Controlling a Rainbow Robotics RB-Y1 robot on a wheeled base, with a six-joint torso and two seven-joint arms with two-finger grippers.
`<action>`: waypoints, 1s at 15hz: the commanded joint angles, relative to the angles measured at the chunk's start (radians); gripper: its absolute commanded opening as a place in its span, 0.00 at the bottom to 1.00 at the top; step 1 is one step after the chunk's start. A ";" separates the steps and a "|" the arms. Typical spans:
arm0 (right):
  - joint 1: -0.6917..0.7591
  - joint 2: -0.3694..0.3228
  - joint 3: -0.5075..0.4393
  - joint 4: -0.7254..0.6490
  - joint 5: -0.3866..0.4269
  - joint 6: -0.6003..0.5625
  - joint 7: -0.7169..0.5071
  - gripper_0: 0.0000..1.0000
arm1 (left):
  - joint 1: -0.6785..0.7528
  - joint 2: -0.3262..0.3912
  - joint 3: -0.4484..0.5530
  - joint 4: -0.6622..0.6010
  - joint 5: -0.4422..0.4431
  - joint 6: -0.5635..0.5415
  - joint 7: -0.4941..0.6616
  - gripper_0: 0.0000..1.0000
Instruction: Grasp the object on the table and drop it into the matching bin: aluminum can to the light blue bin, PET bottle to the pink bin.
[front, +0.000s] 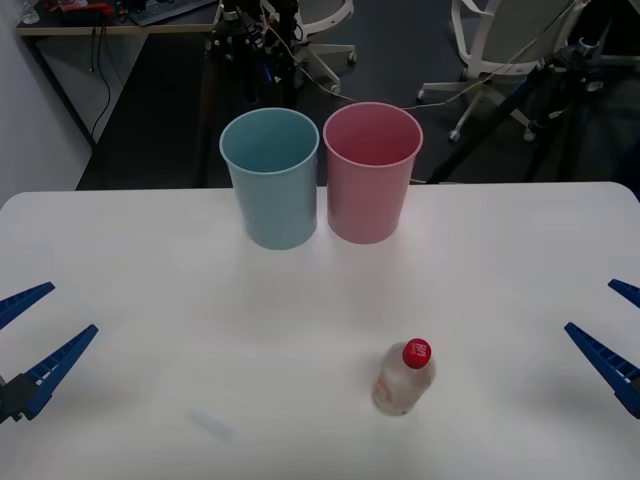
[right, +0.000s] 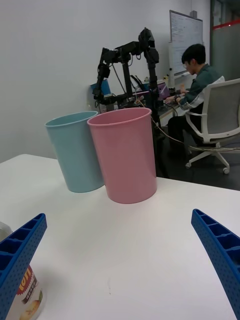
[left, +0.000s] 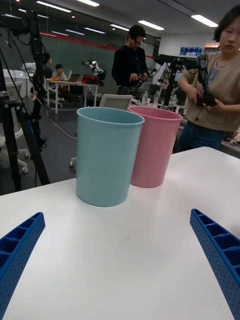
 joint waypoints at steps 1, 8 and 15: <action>-0.019 0.015 0.001 0.004 0.002 -0.009 0.000 1.00 | 0.000 0.000 0.000 0.000 0.000 0.000 0.000 1.00; 0.022 -0.025 0.036 0.009 -0.020 -0.032 0.077 1.00 | 0.000 0.000 0.000 0.000 0.000 0.000 0.000 1.00; 0.051 -0.168 0.188 0.164 -0.187 -0.108 0.440 1.00 | 0.000 0.000 0.000 0.000 0.000 0.000 0.000 1.00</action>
